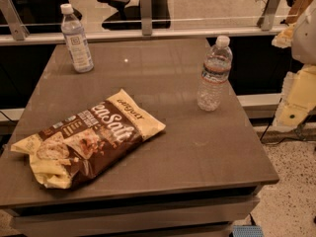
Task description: Move water bottle near brown chip bag
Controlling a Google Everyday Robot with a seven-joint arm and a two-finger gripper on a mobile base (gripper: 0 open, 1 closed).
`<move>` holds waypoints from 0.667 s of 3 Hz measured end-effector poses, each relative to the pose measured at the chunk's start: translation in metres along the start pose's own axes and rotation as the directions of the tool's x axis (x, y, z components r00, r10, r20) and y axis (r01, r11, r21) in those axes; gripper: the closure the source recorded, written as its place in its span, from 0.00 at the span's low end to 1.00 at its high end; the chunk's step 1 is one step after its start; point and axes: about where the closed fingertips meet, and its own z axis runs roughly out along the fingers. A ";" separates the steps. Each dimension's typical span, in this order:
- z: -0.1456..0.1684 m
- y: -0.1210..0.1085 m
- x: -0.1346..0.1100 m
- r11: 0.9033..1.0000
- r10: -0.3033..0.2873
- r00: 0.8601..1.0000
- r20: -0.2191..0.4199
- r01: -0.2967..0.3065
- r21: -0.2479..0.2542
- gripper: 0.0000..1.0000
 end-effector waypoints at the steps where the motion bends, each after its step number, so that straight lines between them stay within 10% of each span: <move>1: 0.000 0.000 0.000 1.000 0.000 1.000 0.000 0.000 0.000 0.00; 2: 0.010 -0.006 0.005 1.000 0.021 0.999 0.038 -0.022 0.018 0.00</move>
Offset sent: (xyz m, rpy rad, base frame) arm 0.0208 -0.0150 -0.0312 0.1081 -0.0505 -0.0423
